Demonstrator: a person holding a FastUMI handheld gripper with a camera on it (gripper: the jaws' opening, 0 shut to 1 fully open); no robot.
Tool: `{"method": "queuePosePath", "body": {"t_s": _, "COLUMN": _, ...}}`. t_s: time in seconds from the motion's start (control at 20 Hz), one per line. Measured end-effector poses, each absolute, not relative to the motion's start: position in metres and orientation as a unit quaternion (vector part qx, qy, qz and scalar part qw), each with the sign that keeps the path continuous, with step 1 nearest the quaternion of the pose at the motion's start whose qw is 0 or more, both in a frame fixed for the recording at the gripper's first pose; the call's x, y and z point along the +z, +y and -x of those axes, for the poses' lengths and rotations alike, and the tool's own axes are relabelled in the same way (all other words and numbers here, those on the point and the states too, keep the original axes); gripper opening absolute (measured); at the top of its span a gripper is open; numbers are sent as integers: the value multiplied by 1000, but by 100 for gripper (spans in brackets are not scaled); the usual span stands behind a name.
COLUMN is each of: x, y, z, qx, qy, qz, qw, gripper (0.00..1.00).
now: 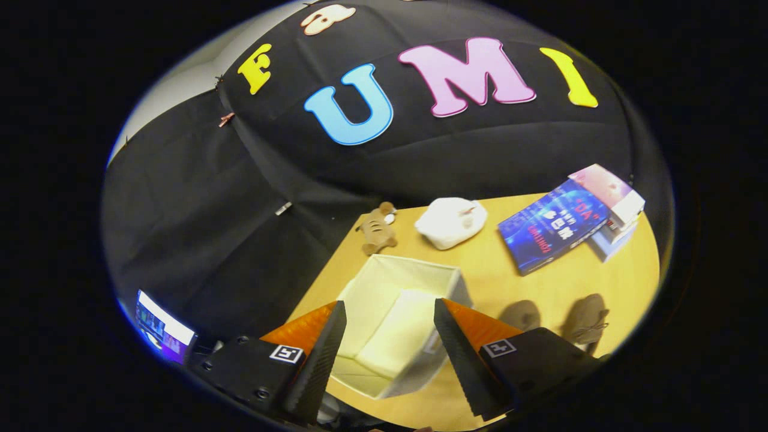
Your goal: Open the storage box then place both shoes into the box .Put the left shoe in first, then the right shoe, with the right side of both shoes facing outward in a uniform manner.
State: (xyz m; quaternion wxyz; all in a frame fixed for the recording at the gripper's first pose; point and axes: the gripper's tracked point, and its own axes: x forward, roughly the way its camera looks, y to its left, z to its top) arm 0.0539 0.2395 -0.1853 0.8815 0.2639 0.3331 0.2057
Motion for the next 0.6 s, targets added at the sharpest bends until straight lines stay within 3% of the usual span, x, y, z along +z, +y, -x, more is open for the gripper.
{"method": "queuePosePath", "body": {"t_s": 0.3, "x": -275, "y": 172, "z": -23, "qx": 132, "qy": 379, "qz": -143, "qw": 905, "gripper": 92}}
{"method": "queuePosePath", "body": {"t_s": 0.6, "x": -380, "y": 154, "z": 2, "qx": 117, "qy": 451, "qz": -35, "qw": 884, "gripper": 87}}
